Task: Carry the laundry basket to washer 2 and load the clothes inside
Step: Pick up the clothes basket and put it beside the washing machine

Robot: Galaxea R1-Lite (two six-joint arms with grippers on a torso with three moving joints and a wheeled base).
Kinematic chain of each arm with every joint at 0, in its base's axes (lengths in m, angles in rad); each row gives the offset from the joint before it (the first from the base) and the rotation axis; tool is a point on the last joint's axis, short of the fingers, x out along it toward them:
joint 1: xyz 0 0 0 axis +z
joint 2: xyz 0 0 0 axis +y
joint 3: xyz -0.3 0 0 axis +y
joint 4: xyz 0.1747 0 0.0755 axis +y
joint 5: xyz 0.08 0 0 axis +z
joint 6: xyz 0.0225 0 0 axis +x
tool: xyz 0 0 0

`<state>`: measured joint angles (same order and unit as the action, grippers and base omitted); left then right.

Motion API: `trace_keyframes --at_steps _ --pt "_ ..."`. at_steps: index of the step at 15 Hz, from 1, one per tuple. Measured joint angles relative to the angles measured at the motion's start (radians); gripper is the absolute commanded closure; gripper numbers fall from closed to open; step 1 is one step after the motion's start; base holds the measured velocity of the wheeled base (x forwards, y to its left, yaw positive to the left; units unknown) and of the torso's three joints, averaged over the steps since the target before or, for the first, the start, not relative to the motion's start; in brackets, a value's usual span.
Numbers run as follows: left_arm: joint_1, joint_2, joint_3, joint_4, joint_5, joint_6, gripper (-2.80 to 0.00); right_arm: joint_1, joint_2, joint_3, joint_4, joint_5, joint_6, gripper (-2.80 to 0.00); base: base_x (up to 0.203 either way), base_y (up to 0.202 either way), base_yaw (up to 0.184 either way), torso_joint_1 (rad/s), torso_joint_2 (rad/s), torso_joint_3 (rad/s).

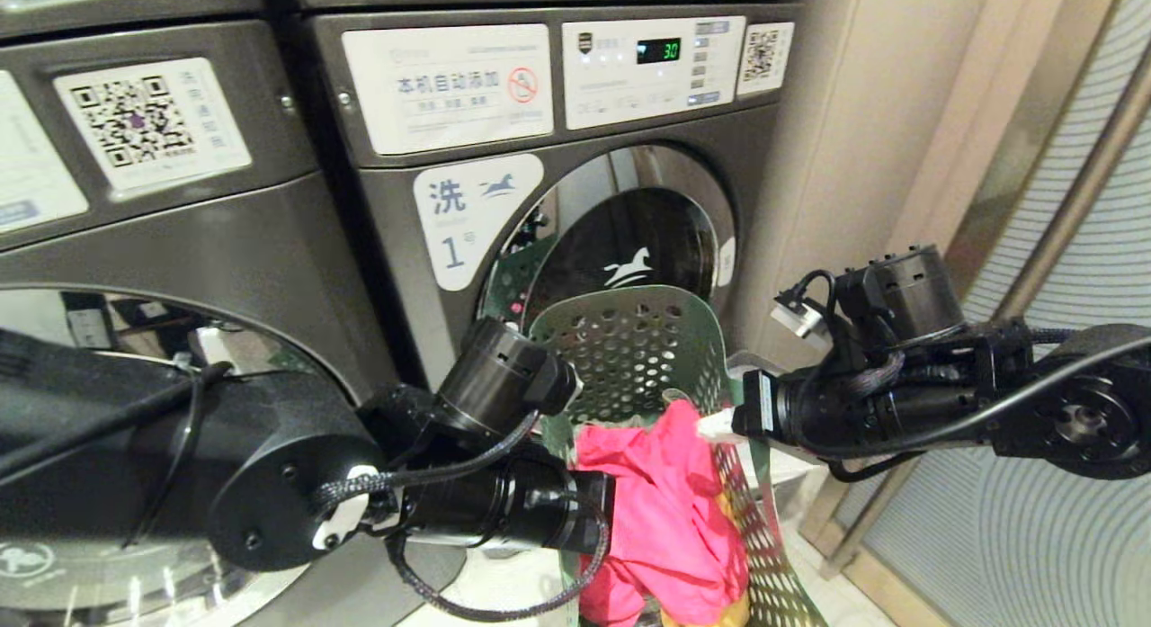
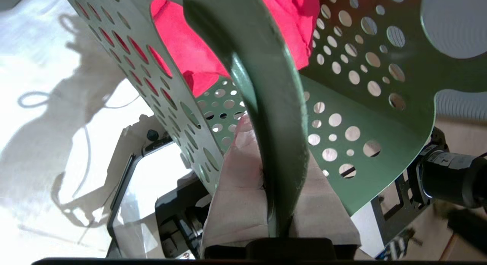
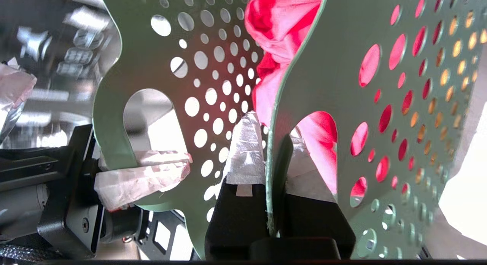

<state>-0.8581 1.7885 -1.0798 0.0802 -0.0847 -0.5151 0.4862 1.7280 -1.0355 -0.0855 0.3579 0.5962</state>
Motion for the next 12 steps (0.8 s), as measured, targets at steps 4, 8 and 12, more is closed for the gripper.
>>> trace_keyframes --at_steps 4,8,12 --pt "-0.001 -0.007 0.01 0.0 -0.001 -0.002 0.0 0.005 0.0 0.004 0.0 0.0 0.0 0.0 0.001 -0.011 0.177 0.002 0.0 0.003" --pt "-0.001 -0.007 0.013 -0.001 -0.002 -0.002 0.0 0.007 -0.004 0.017 0.0 0.0 -0.001 0.0 0.001 -0.01 0.18 0.004 0.0 0.0" --pt "-0.004 -0.009 0.022 -0.001 -0.002 -0.002 0.0 0.008 -0.007 0.02 0.001 -0.001 -0.001 0.0 0.001 -0.007 0.126 0.001 0.01 0.003"
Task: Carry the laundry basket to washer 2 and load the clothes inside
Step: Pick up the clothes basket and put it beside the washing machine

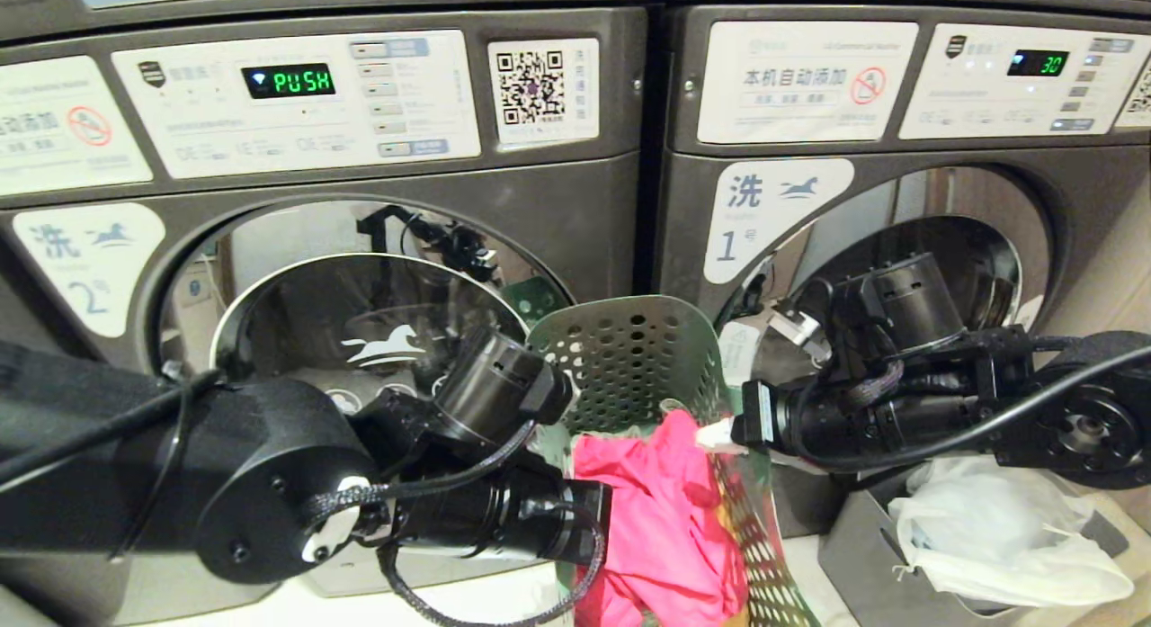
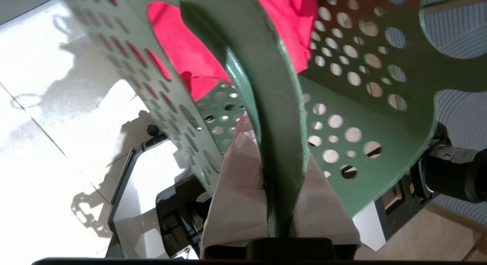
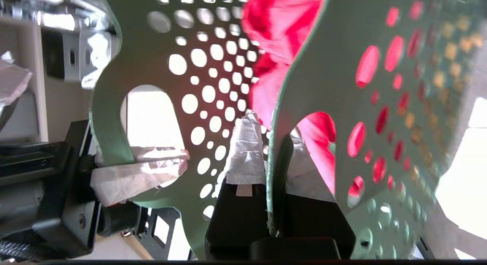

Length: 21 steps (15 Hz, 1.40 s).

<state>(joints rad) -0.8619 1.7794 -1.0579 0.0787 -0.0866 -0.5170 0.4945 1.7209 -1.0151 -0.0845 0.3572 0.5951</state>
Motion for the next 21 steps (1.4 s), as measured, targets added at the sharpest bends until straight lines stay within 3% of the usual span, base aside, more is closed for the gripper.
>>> trace_keyframes --at_steps 8,15,21 --pt "0.0 0.001 0.003 -0.002 0.001 0.0 0.0 0.015 -0.001 0.003 0.0 -0.001 -0.004 0.0 -0.007 0.0 0.0 0.0 0.0 0.0" --pt "0.0 0.009 0.004 -0.002 0.005 0.0 0.0 0.018 -0.001 0.009 0.002 -0.002 0.0 0.0 -0.186 0.0 0.001 0.002 0.0 0.002" --pt "-0.001 0.057 -0.014 -0.045 0.001 0.012 0.0 -0.001 0.014 0.023 -0.002 -0.044 -0.017 0.0 -0.015 0.0 0.0 -0.001 0.0 0.001"
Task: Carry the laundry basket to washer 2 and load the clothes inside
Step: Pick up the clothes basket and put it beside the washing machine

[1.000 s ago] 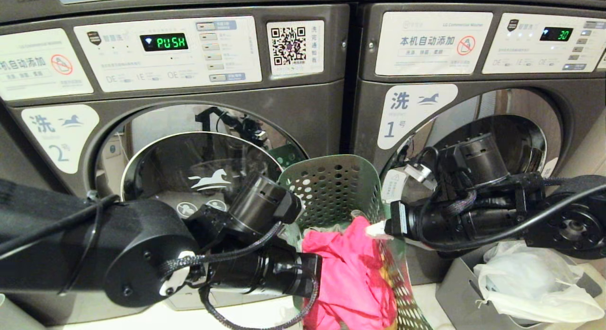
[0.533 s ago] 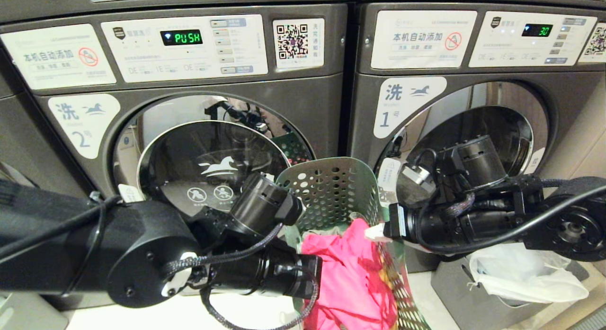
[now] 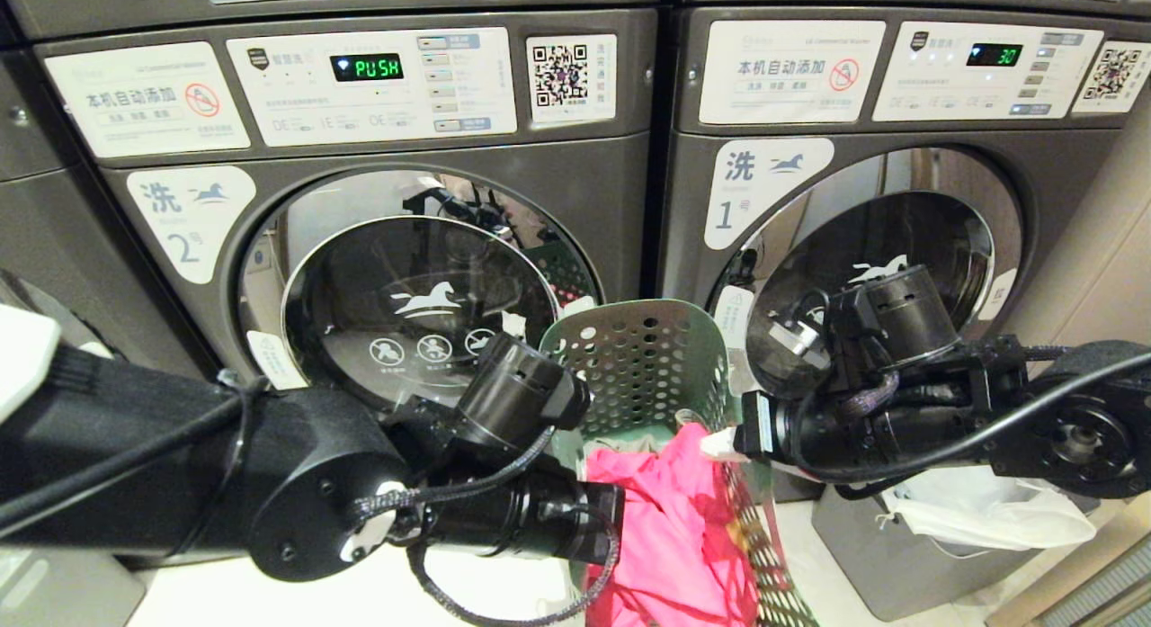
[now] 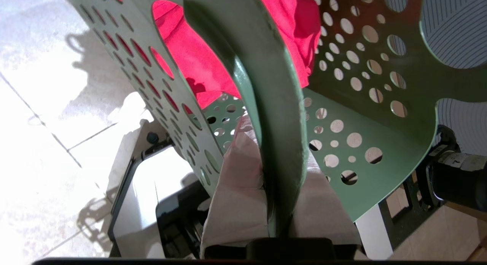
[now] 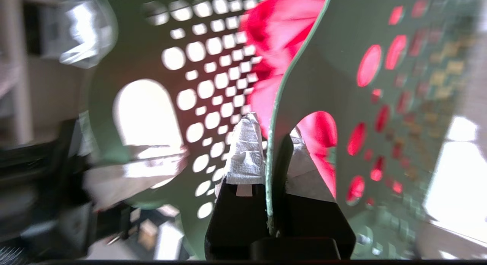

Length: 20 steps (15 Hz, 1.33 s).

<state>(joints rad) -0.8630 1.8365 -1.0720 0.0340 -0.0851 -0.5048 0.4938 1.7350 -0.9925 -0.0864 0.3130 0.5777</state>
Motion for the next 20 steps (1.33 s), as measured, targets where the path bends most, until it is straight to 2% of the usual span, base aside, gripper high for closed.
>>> trace_keyframes --at_steps 4,8,12,17,20 --pt "0.0 0.112 -0.046 -0.05 -0.007 0.026 0.0 -0.018 0.049 0.053 -0.001 -0.141 -0.073 0.0 0.0 0.0 0.0 0.0 0.0 0.0" --pt "-0.006 0.224 -0.135 -0.054 -0.031 0.028 0.0 -0.096 0.08 0.063 -0.005 -0.136 -0.077 0.0 0.0 0.0 0.0 0.0 0.0 0.0" --pt "-0.025 0.312 -0.234 -0.051 -0.034 0.029 0.0 -0.183 0.109 0.059 -0.006 -0.09 -0.09 0.0 0.0 0.0 0.0 0.0 0.0 0.0" --pt "-0.051 0.393 -0.291 -0.051 -0.034 0.029 0.0 -0.208 0.159 0.108 -0.147 -0.087 -0.091 0.0 0.0 0.0 0.0 0.0 0.0 0.0" --pt "-0.063 0.417 -0.295 -0.052 -0.035 0.028 0.0 -0.209 0.179 0.136 -0.151 -0.086 -0.09 0.0 0.0 0.0 0.0 0.001 0.0 -0.015"
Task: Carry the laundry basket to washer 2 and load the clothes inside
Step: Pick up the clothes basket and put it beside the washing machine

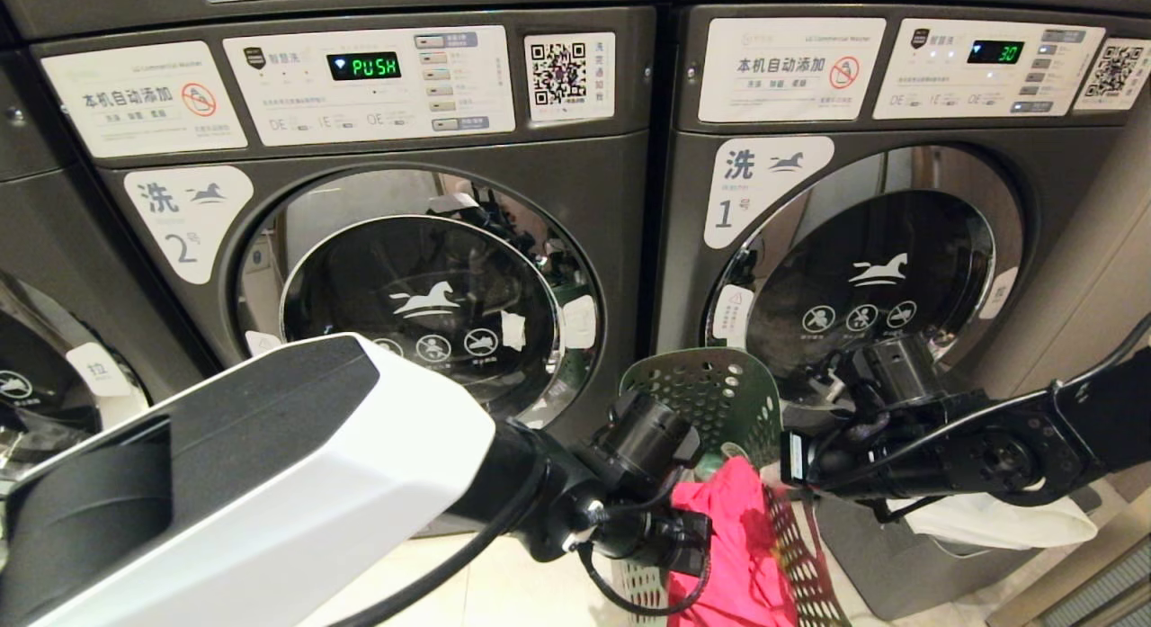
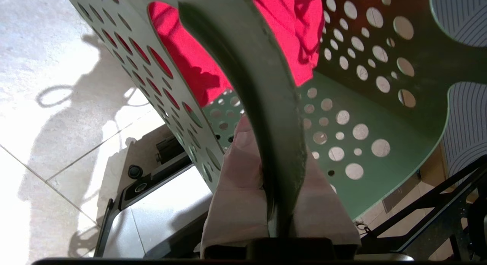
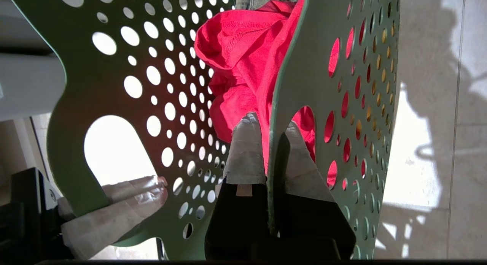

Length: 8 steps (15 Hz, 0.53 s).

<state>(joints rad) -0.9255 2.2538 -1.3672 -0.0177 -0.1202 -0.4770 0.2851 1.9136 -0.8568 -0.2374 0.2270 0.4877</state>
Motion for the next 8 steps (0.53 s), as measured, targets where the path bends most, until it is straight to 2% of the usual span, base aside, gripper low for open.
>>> trace_keyframes --at_steps 4,8 --pt "-0.007 0.025 -0.011 0.0 0.0 -0.001 0.0 -0.001 0.009 0.027 -0.002 0.0 0.002 0.0 0.0 0.0 0.0 0.001 0.0 -0.15" --pt "-0.018 0.06 -0.07 0.007 0.0 -0.001 0.0 -0.003 0.01 0.061 -0.031 -0.004 0.003 0.0 0.0 0.0 0.0 0.005 0.0 -0.196"
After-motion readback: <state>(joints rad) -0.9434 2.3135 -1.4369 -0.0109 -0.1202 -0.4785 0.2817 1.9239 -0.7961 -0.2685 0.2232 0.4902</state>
